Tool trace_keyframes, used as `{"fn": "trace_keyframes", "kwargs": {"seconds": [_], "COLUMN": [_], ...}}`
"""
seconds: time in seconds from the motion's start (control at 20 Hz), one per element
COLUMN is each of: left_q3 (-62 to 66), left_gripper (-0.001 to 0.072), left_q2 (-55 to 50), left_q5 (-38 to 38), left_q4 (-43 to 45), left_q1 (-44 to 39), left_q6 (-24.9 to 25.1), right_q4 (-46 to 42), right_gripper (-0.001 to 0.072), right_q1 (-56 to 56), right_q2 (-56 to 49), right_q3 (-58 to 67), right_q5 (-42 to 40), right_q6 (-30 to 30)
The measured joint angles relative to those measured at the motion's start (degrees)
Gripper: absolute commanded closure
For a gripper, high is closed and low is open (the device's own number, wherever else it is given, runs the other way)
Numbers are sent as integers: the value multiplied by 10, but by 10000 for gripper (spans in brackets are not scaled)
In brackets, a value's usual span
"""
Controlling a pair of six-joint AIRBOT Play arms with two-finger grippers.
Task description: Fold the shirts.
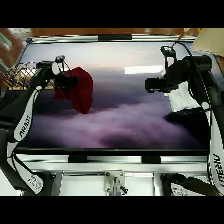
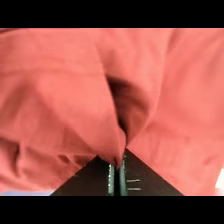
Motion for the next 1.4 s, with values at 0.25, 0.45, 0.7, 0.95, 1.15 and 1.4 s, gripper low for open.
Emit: {"fn": "trace_keyframes", "kwargs": {"seconds": [0.25, 0.45, 0.7, 0.95, 1.15, 1.4], "left_q3": [98, 54, -114, -244, -250, -293], "left_gripper": [678, 678, 677, 2, 11, 16], "left_q2": [158, 336, 432, 380, 359, 393], "left_q5": [-18, -11, 9, 100, 37, -79], "left_q4": [10, 19, 25, 0, -2, -2], "left_q1": [-42, -132, -283, -388, -342, -142], "left_q6": [69, 57, -19, -81, -76, 7], "right_q4": [-28, -54, -63, -67, -71, -40], "right_gripper": [180, 180, 180, 175, 84, 84], "right_q1": [0, 0, 0, 0, 0, 0], "right_q2": [57, 150, 255, 289, 288, 260], "right_q3": [30, 71, 87, 83, 34, -134], "right_q5": [0, 1, -30, -117, -147, -143], "right_q6": [-11, -14, 6, 27, 31, 26]}}
